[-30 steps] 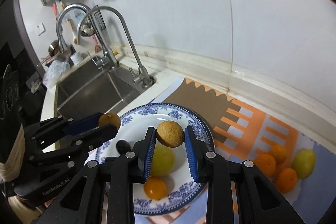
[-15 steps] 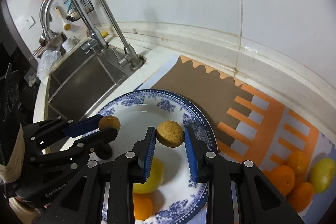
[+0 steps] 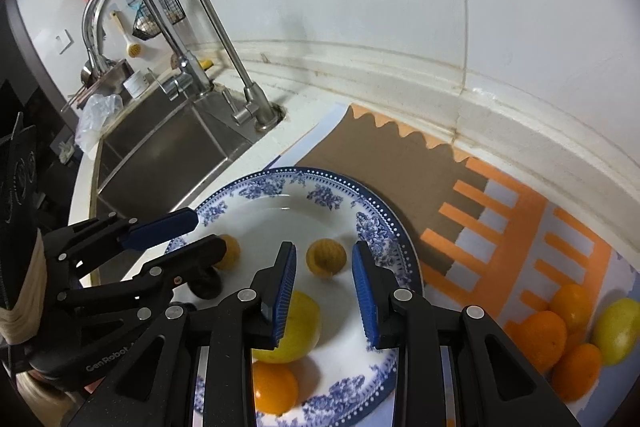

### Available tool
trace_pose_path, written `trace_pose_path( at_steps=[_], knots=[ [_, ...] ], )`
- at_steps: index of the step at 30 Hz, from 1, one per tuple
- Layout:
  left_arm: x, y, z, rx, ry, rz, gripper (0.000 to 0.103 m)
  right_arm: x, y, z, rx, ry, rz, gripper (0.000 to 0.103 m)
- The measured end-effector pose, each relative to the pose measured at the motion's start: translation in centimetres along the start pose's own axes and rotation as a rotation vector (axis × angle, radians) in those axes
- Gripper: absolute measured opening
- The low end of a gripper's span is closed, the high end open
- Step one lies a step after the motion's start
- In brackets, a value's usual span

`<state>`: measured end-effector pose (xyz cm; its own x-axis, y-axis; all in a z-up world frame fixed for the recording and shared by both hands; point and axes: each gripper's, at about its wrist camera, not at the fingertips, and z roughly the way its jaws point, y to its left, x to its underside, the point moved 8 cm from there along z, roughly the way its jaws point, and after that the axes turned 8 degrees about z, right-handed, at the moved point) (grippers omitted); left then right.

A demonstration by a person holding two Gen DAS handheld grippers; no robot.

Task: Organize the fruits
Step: 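Lower the yellow-brown fruit onto the plate and open the right tool, then move both tools back to the oranges on the mat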

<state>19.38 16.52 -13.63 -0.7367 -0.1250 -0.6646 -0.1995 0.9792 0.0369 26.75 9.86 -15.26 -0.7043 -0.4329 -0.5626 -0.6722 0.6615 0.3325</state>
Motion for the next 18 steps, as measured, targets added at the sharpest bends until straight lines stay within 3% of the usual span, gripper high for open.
trace_pose_path(
  at_steps=[10,14,18],
  knots=[
    [-1.6,-3.7,-5.6,-0.023,-0.142,0.101,0.05,0.1,-0.8,-7.9,0.073,-0.184,-0.024,0.037],
    [-2.1,-5.8,-7.3,-0.001,-0.186,0.148,0.056,0.5,-1.9,-11.2,0.12,-0.253,-0.004,0.047],
    [-2.6,-8.1,-8.0,0.037,-0.216,0.182,0.058,0.9,-3.2,-14.5,0.171,-0.321,0.025,0.051]
  ],
)
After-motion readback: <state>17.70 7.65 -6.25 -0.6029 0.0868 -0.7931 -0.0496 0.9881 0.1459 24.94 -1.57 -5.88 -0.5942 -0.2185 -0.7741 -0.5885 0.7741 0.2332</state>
